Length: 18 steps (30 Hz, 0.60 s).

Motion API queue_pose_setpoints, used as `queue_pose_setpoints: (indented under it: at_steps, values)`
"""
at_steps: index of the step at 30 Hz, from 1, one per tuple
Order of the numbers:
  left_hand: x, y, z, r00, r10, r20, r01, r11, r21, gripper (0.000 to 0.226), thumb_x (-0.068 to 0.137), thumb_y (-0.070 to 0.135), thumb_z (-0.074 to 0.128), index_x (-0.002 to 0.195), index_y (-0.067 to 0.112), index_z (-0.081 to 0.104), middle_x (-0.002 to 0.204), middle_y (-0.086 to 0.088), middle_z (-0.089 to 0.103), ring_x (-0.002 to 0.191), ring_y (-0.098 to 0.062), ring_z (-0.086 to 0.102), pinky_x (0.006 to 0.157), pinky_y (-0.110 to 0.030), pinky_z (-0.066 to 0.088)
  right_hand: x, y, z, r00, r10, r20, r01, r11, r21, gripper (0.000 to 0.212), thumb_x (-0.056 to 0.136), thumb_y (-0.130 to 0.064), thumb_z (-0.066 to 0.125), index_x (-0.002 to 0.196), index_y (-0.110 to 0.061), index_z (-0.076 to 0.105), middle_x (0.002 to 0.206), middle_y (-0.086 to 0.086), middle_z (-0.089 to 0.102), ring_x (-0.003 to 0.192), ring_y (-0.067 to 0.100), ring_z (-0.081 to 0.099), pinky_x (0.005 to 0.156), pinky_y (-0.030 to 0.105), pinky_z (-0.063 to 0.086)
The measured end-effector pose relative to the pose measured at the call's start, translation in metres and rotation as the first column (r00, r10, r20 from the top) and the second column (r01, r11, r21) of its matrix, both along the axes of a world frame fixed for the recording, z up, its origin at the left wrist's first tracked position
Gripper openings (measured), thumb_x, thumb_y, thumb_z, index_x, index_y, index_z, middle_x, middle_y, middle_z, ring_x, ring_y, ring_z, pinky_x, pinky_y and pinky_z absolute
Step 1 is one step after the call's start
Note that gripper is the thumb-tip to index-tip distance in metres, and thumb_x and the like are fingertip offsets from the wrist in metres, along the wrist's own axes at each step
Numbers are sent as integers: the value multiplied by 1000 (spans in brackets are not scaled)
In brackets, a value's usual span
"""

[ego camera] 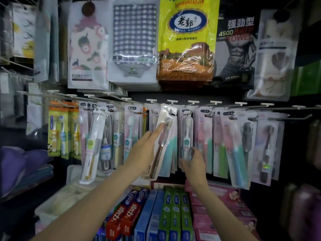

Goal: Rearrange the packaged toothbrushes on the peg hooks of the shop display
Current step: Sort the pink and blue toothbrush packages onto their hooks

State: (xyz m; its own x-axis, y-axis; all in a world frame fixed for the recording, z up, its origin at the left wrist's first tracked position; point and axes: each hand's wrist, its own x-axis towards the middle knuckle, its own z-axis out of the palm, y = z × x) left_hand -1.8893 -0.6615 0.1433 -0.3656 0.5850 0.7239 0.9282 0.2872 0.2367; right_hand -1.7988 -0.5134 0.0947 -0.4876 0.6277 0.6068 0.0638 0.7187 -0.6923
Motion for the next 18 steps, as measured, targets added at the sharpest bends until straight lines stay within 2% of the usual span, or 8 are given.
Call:
queue_pose_setpoints:
  at_steps: [4,6,7,9,12,14,16,18]
  values:
    - [1,8,-6,999,-34,20,33,999,29,90,92,-7,40,125,54,-18,95,7,33,63,-5,35,62,-20,37,-24,10,15,997,-76,-29,71,984,-166,69,86,-13,64,140,0,22,138,20,39,124,31,42,100,37,40]
    - [0,10,-9,997,-70,26,69,996,58,90,92,-7,39,124,56,-17,97,8,33,63,-5,35,62,-22,39,-31,15,19,995,-97,3,96,978,-187,49,87,-9,62,128,0,35,114,18,56,98,28,56,72,33,52]
    - [-1,10,-9,996,-82,35,80,995,62,90,92,-7,38,125,56,-17,97,7,34,63,-5,36,63,-24,41,-31,16,19,995,-102,14,103,978,-182,37,87,-6,61,119,0,43,101,15,59,83,23,56,55,24,46]
    - [-3,8,-7,994,-97,49,94,994,58,87,93,-7,38,126,54,-15,94,5,34,63,-7,36,66,-27,42,-27,16,14,997,-71,-20,66,982,-176,18,86,-6,62,101,-3,52,88,8,59,71,16,52,45,14,32]
    - [-4,6,-5,993,-102,66,99,994,51,84,93,-6,38,131,49,-13,96,3,34,64,-9,37,69,-30,45,-14,14,2,999,22,-38,-30,975,-220,15,83,-15,68,81,-14,53,78,3,61,67,15,57,52,21,46]
    - [-4,8,-6,994,-96,55,92,994,60,81,94,-4,38,132,49,-10,107,-2,42,68,-10,42,67,-27,44,-1,15,-1,985,156,-68,-170,932,-321,15,81,-13,69,91,-14,58,90,8,68,83,22,66,74,38,56]
    - [-3,10,-10,992,-104,76,98,992,78,78,95,0,36,134,51,-9,136,-7,40,80,-13,50,73,-23,44,16,13,2,931,338,-138,-364,825,-432,29,80,-4,68,107,-7,58,103,11,69,94,26,66,87,40,53]
    - [-2,13,-13,989,-105,104,95,991,99,78,96,3,36,133,54,-9,149,-11,27,97,-18,55,82,-26,45,32,15,3,870,457,-184,-483,718,-501,39,78,2,66,115,-8,57,106,9,69,97,25,66,90,39,51]
